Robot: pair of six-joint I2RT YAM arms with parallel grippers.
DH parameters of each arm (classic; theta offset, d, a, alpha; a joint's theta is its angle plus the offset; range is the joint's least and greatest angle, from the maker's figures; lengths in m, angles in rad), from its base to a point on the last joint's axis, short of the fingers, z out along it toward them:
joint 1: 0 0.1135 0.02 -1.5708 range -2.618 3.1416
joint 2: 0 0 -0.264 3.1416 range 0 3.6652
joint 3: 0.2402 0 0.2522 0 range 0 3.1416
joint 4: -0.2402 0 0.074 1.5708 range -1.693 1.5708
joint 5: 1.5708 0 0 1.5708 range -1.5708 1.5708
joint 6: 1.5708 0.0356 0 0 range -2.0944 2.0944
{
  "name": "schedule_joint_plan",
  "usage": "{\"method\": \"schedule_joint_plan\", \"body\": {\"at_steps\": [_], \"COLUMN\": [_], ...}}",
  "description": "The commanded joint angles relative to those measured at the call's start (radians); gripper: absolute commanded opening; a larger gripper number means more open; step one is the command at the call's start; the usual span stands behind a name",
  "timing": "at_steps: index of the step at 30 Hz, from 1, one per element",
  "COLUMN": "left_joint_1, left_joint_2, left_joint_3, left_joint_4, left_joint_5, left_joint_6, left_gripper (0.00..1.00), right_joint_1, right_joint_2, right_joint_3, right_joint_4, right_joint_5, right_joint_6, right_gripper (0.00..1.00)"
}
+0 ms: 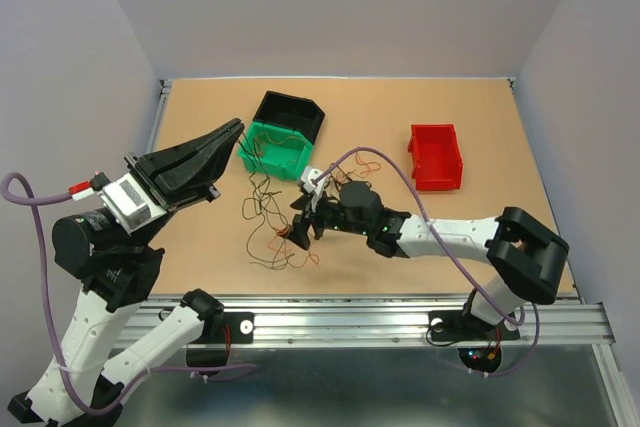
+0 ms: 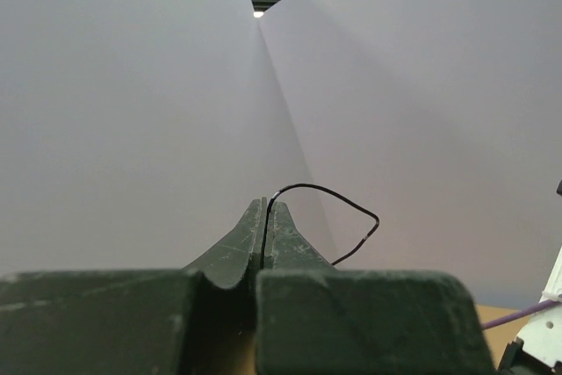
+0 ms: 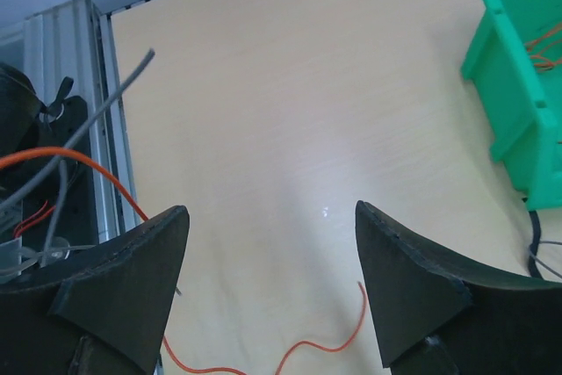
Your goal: Untangle the cables
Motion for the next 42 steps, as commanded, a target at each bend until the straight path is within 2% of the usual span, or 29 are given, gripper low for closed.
{"method": "schedule_joint_plan", "body": {"at_steps": [1, 9, 20, 26, 29, 34, 38, 41, 42], "left_joint_1": [0.002, 0.002, 0.004, 0.004, 0.004, 0.014, 0.022, 0.028, 0.028], "left_joint_2": [0.006, 0.000, -0.008, 0.003, 0.000, -0.011, -0.014, -0.020, -0.023], "left_joint_3": [0.045, 0.033, 0.019, 0.026, 0.033, 0.034, 0.036, 0.034, 0.034], "left_joint_4": [0.040, 0.038, 0.031, 0.030, 0.030, 0.030, 0.030, 0.030, 0.029], "left_joint_5": [0.016, 0.001, -0.031, -0.008, 0.009, 0.013, 0.023, 0.035, 0.032], "left_joint_6": [-0.037, -0.034, -0.014, -0.040, -0.057, -0.075, -0.086, -0.095, -0.095], "left_gripper": [0.00, 0.00, 0.00, 0.00, 0.00, 0.00, 0.00, 0.00, 0.00], "right_joint_1": [0.046, 0.114, 0.119, 0.126, 0.126, 0.126, 0.126, 0.126, 0.125], "right_joint_2": [0.032, 0.088, 0.038, 0.050, 0.049, 0.026, 0.029, 0.044, 0.047], "right_joint_3": [0.077, 0.123, 0.094, 0.104, 0.109, 0.089, 0.083, 0.092, 0.095], "right_joint_4": [0.056, 0.051, 0.077, 0.082, 0.090, 0.105, 0.110, 0.108, 0.108], "right_joint_5": [-0.012, -0.026, -0.070, 0.026, 0.118, 0.267, 0.330, 0.321, 0.316], "right_joint_6": [-0.034, -0.028, 0.007, 0.010, 0.030, 0.033, 0.030, 0.029, 0.030], "right_gripper": [0.82, 0.81, 0.81, 0.78, 0.69, 0.61, 0.55, 0.33, 0.20]}}
